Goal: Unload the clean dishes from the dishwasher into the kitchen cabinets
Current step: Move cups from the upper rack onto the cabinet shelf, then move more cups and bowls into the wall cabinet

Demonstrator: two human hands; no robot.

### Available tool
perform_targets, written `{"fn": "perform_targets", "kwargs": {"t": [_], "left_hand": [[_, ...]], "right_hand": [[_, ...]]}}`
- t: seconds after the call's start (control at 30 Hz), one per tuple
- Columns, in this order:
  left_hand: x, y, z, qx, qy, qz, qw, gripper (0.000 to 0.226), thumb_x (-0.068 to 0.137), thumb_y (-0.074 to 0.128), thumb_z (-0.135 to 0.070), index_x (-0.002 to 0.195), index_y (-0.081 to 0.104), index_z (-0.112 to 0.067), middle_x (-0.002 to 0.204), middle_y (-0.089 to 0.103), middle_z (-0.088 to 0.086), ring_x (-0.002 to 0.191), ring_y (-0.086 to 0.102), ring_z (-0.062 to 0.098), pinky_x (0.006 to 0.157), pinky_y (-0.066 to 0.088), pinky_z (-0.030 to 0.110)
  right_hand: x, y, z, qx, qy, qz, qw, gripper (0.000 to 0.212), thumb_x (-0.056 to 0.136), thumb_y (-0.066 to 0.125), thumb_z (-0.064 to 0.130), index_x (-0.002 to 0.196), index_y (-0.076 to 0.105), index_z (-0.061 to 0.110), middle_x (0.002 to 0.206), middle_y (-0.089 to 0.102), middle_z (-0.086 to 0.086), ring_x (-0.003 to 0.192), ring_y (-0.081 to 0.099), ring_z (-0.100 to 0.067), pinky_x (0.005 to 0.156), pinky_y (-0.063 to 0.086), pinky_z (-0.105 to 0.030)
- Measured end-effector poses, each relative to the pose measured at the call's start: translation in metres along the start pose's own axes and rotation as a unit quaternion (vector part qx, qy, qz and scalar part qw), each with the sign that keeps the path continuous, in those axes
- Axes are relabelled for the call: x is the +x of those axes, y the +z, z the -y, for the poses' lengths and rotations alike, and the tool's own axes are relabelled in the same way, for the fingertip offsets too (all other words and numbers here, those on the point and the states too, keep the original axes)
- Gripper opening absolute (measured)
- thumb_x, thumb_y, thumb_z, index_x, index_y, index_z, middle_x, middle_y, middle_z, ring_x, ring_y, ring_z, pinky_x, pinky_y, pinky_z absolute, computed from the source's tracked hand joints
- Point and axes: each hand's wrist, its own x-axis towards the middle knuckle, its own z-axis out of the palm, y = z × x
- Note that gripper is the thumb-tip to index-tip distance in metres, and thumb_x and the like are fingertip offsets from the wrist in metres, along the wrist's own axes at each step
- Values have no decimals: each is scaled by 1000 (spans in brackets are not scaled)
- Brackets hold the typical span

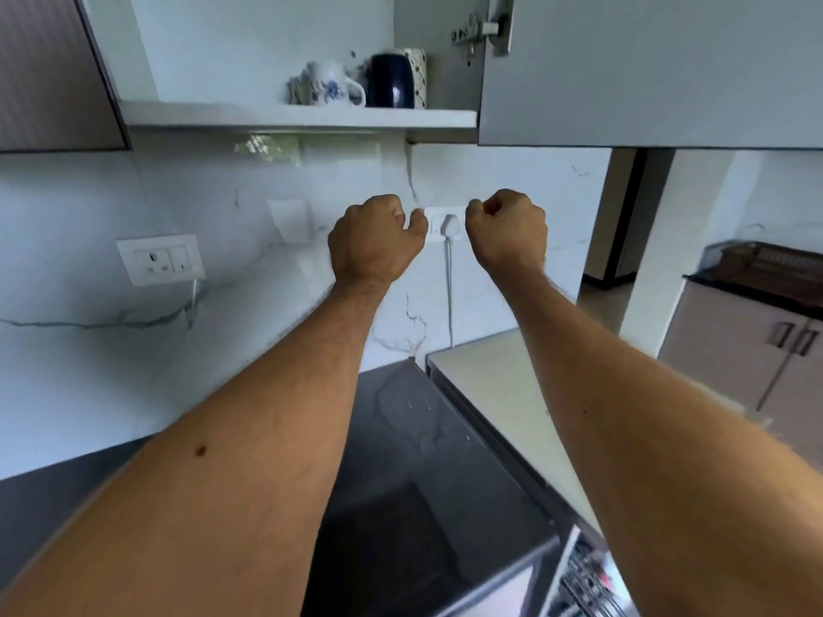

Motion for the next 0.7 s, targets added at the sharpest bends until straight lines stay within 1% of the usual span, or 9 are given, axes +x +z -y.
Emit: {"fn": "perform_targets", "kwargs": {"t": [0.07,0.17,0.23,0.3,0.37,0.4,0.5,0.6,0.7], "left_hand": [[-23,10,-13,-1,-10,32,999,34,84,55,-50,71,58,-18,74,67,0,76,63,28,64,45,28],[-60,24,-30,-10,-12,73,997,31,84,55,-48,75,58,-19,76,68,-2,77,64,28,69,52,32],[-89,35,-40,-34,0,97,995,22,87,54,-43,81,55,-22,74,64,-4,75,62,27,67,50,31],[-119,47,-46,-48,14,120,992,15,89,53,-39,90,52,-24,74,63,-4,73,60,25,64,47,30],[-152,57,-54,-51,14,150,987,18,90,53,-42,98,49,-26,78,63,-4,74,61,23,66,48,31],[-169,61,-60,-53,10,166,985,20,90,54,-43,100,49,-27,79,63,-5,75,61,23,68,49,32],[-217,68,-83,-47,1,209,977,23,90,56,-44,103,52,-25,76,61,-7,76,61,21,76,52,36],[-263,68,-113,-52,-1,239,970,22,91,57,-42,105,54,-25,78,64,-6,77,62,21,72,51,33],[-307,71,-139,-57,8,258,964,13,91,57,-30,102,56,-23,83,69,-1,81,65,27,71,49,34]], "right_hand": [[-17,-15,-24,-14,20,2,1000,24,86,51,32,71,57,14,67,60,0,67,59,-27,59,42,-27],[-39,-43,-58,-49,43,2,998,25,87,51,34,73,59,14,68,61,-1,68,56,-28,60,37,-27],[-55,-66,-85,-79,57,5,995,28,89,52,36,81,64,13,73,63,-2,70,54,-28,63,37,-28],[-71,-91,-112,-103,72,14,992,30,91,52,38,82,65,13,75,62,-3,72,53,-28,65,38,-29],[-87,-119,-141,-128,84,28,988,31,92,51,41,80,63,14,75,60,-4,75,55,-31,66,37,-30],[-95,-134,-156,-138,86,35,986,32,92,51,42,79,62,15,77,62,-7,78,58,-34,67,38,-30],[-119,-177,-197,-163,112,39,979,35,90,52,46,83,65,14,90,70,-14,88,63,-39,72,45,-35],[-144,-222,-228,-179,140,51,972,35,90,52,45,84,66,14,90,70,-16,88,63,-40,72,45,-36],[-168,-264,-253,-187,171,46,966,34,91,52,43,88,68,13,88,71,-14,85,64,-38,71,47,-34]]}}
